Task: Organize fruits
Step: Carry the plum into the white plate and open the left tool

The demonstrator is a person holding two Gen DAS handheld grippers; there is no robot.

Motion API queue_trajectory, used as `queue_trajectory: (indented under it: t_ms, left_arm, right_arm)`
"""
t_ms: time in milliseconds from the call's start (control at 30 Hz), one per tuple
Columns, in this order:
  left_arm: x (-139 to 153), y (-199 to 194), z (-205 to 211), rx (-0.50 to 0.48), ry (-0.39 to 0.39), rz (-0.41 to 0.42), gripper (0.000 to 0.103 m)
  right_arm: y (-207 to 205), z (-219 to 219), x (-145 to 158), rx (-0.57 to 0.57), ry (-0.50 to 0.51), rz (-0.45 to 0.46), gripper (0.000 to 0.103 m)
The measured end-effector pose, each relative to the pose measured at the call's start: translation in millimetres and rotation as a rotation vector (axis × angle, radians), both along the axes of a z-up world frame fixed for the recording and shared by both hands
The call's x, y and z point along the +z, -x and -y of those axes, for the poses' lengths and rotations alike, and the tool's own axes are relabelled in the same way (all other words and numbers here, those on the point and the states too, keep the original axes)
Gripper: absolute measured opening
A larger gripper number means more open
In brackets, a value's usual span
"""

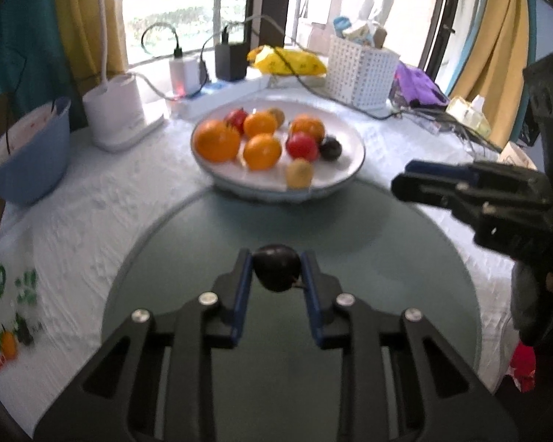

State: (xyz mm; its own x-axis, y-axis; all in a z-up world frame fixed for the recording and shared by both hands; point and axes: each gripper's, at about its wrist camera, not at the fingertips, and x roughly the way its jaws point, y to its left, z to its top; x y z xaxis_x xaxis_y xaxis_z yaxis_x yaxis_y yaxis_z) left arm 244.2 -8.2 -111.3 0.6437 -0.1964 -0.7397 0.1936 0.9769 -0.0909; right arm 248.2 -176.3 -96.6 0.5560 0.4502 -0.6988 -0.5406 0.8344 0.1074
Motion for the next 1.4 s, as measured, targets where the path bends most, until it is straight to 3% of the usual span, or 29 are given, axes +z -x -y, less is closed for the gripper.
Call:
queue_trajectory:
  t_ms: [367, 900, 1000, 1133, 1400]
  left_arm:
    - [23.9, -33.0, 10.9, -0.021, 0.001, 0.062, 0.028]
    - [2.6, -74.3, 14.1, -0.010, -0.002, 0.011, 0.029]
    - [3.6, -74.6, 13.9, -0.003, -0.006, 0.016, 0.033]
    - [9.1, -69.7, 11.3, 0.007, 0.008, 0.035, 0.048]
    - [26.7, -49.9, 8.6, 0.013, 0.004, 0.080, 0.048]
  right_arm:
    - [-21.0, 4.9, 3.5, -0.009, -0.013, 0.007, 0.031]
    - [-50.6, 14.1, -9.7, -0.037, -0.013, -0.026, 0.031]
    - [-51.2, 14.7, -10.2, -0.041, -0.011, -0.028, 0.031]
    - [-49.6, 12.8, -8.5, -0.042, -0.008, -0.024, 0.031]
    - [-35.4, 9.6, 2.6, -0.038, -0.005, 0.004, 0.031]
